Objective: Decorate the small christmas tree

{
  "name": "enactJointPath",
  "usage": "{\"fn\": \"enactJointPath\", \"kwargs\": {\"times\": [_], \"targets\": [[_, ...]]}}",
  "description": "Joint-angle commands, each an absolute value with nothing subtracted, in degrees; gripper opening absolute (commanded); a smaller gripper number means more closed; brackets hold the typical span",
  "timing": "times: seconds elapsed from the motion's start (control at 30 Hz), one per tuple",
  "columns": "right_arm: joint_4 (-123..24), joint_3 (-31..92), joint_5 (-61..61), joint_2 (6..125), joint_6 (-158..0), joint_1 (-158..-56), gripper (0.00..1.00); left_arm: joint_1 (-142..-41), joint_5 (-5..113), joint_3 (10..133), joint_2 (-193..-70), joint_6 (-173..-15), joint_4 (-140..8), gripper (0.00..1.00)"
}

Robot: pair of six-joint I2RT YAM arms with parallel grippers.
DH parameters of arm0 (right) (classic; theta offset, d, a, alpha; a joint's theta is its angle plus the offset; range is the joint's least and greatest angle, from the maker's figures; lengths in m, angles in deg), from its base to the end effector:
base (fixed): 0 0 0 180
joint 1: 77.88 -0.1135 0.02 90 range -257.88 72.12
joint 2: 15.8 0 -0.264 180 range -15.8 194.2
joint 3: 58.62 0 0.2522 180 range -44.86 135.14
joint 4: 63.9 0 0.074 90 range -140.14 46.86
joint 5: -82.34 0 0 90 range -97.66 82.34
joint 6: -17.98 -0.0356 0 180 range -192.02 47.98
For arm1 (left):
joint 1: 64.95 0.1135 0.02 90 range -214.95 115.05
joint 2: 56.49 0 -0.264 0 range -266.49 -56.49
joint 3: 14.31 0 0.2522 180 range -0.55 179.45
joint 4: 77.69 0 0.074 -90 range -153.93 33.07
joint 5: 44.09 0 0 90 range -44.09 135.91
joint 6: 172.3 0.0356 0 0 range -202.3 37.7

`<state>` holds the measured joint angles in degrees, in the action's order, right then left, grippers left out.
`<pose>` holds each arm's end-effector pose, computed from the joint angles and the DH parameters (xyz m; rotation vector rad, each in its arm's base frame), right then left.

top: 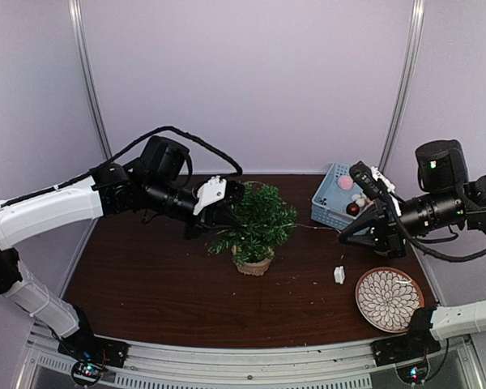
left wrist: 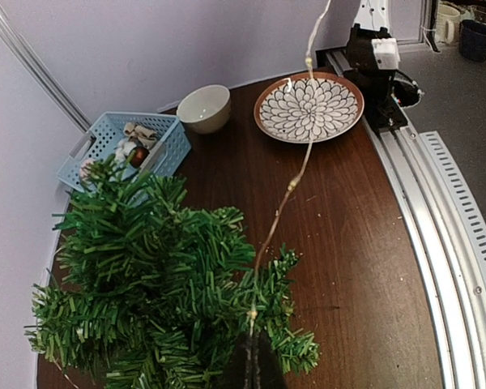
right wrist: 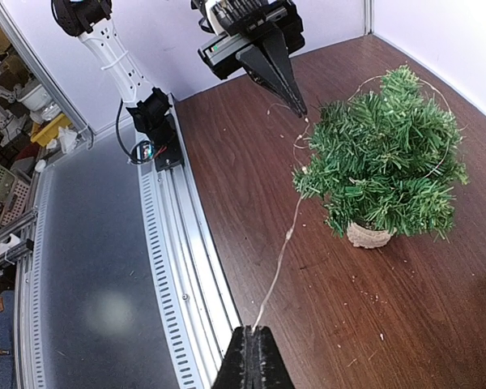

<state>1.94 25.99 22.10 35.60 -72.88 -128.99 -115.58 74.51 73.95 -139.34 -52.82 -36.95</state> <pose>0.0833 0.1315 0.4014 -1.2405 1.8816 1.0674 0.1924 -0.2614 0.3384 1.6231 1.4842 -0.7532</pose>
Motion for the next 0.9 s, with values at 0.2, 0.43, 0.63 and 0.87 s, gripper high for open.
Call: {"fn": "enactJointPath", "kwargs": {"times": [0.2, 0.43, 0.63, 0.87], "targets": [[1.46, 25.16, 13.73, 33.93, -75.3, -128.89, 0.0, -118.23, 75.02, 75.81, -142.29, -54.66, -39.94, 0.0], [1.98, 25.17, 6.66, 32.83, -76.81, -127.53, 0.0, -120.91, 73.23, 76.14, -145.28, -56.77, -44.28, 0.0], [2.19, 25.56, -1.16, 33.06, -78.47, -126.37, 0.0, -121.85, 71.69, 77.96, -148.54, -58.56, -47.3, 0.0], [2.42, 25.85, -8.5, 35.6, -80.25, -125.0, 0.0, -123.51, 68.29, 81.18, -152.31, -58.92, -48.11, 0.0]]}}
